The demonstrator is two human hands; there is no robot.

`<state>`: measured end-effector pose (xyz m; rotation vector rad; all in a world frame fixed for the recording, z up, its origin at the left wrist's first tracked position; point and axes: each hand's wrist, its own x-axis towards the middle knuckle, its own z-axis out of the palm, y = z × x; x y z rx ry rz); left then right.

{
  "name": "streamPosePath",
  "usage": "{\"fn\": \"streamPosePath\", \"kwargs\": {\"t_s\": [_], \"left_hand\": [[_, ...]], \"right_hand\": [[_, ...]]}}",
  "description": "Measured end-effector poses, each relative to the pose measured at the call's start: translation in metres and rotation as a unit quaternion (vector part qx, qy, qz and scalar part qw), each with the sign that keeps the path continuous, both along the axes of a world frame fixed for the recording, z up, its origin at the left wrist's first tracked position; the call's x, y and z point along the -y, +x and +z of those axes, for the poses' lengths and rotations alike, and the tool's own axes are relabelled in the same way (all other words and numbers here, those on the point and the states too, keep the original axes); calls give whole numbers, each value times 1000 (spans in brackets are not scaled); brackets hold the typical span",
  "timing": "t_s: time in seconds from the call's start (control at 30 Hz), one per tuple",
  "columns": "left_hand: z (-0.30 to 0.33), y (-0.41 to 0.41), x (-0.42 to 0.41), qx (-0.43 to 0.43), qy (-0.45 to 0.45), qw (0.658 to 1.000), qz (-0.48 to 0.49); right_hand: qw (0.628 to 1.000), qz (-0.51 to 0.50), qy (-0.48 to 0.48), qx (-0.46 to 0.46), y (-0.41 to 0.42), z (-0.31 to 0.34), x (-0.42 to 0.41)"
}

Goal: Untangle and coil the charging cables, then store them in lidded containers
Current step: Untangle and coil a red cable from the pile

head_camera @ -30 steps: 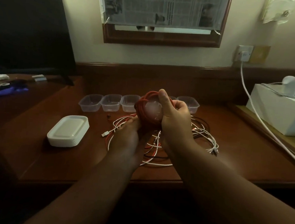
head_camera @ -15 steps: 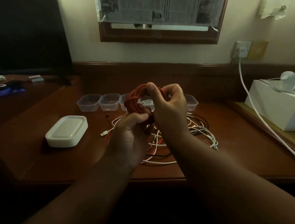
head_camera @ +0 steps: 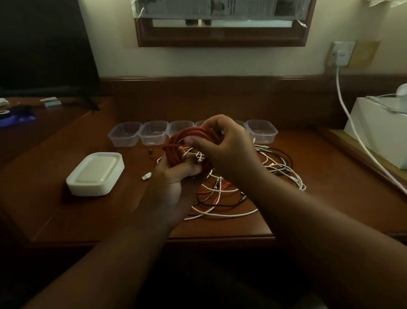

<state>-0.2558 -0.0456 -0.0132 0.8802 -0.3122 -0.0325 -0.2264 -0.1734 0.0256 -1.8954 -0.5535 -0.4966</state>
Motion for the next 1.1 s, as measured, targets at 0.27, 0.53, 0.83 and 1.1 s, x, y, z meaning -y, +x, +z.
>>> {"fn": "streamPosePath", "kwargs": {"t_s": [0.27, 0.53, 0.83, 1.1], "left_hand": [[7, 4, -8, -9, 71, 997, 34], [-10, 19, -1, 2, 164, 966, 201], [-14, 28, -5, 67, 309, 908, 276], [-4, 40, -7, 37, 410, 883, 223]], "right_hand": [[977, -52, -207, 15, 16, 3, 8], [955, -72, -289, -2, 24, -7, 3], [963, -103, -247, 7, 23, -9, 4], [918, -180, -320, 151, 17, -8, 6]]}}
